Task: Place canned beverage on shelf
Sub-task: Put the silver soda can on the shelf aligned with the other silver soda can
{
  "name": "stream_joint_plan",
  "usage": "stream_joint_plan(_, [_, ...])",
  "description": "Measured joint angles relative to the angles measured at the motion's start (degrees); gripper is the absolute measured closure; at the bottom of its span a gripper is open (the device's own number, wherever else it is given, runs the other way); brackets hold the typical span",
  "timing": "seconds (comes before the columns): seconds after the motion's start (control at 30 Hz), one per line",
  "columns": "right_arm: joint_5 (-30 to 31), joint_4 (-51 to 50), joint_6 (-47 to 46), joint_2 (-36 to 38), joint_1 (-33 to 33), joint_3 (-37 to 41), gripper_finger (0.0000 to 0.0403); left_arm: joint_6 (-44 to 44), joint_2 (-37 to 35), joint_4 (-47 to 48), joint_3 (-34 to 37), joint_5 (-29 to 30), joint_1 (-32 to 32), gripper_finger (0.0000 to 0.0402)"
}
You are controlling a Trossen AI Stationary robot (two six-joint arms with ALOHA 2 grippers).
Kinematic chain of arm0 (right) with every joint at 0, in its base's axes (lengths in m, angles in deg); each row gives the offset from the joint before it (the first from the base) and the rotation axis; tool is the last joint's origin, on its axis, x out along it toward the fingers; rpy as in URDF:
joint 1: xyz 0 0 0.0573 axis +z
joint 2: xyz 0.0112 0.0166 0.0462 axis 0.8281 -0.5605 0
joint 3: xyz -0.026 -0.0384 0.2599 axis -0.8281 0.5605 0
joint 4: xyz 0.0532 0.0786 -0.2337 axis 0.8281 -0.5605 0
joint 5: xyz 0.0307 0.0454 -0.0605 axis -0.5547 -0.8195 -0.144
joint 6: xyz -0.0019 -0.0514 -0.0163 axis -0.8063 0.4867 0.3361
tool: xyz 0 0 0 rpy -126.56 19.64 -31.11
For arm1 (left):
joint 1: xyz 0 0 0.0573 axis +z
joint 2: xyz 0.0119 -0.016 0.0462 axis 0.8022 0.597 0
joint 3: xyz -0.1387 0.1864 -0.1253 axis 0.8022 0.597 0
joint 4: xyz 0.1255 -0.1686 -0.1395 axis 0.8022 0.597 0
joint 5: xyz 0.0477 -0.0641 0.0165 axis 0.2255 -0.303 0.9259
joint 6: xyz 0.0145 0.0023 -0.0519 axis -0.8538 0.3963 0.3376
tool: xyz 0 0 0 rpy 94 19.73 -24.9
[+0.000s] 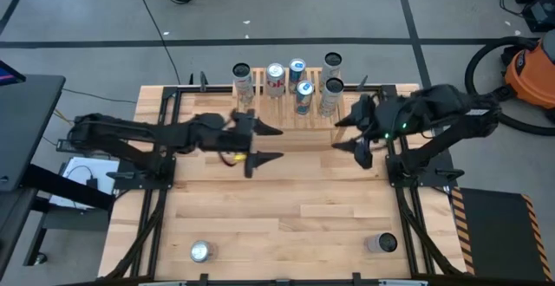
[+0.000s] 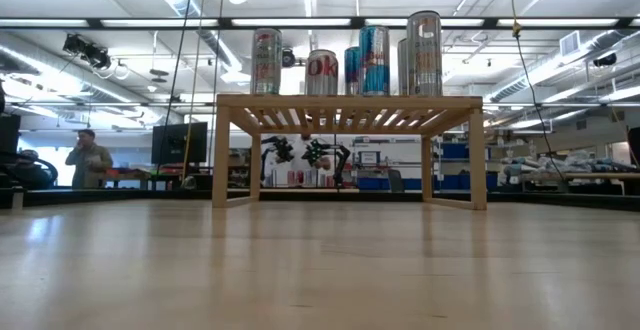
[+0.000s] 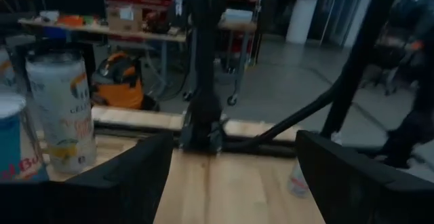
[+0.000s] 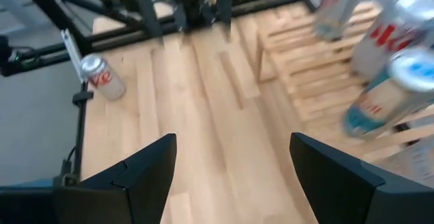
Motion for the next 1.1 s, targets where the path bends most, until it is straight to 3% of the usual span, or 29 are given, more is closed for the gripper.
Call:
stream_joint_plan(0.2, [0.1,3.3,-5.4,0.0,4.9,6.2,0.0107,1.3,-8.0,7.3,0.0,2.3,-3.1,0.0081])
stream_joint_plan(0.4, [0.1,13.9,-8.4,0.0,8.4,12.6,0.0107,1.4,-13.1,16.9,-0.1,8.9,-7.0,0.0081])
stream_joint_plan(0.63, [-1.9,26.4,-8.5,0.0,9.6,20.8,0.0107,1.7,-14.2,20.4,-0.1,11.1,-10.9,0.0081])
stream_joint_plan(0.8, [-6.8,35.9,-10.6,-0.1,9.6,26.1,0.0107,1.9,-14.2,23.4,-0.1,11.2,-11.8,0.0081])
stream_joint_plan(0.9, [-9.1,37.7,-12.8,-0.1,10.0,27.4,0.0107,3.0,-14.2,25.8,-0.1,11.6,-11.8,0.0081])
stream_joint_plan(1.1, [-7.3,35.5,-19.6,0.0,12.7,28.8,0.0110,4.0,-14.2,29.8,0.0,11.7,-11.8,0.0081])
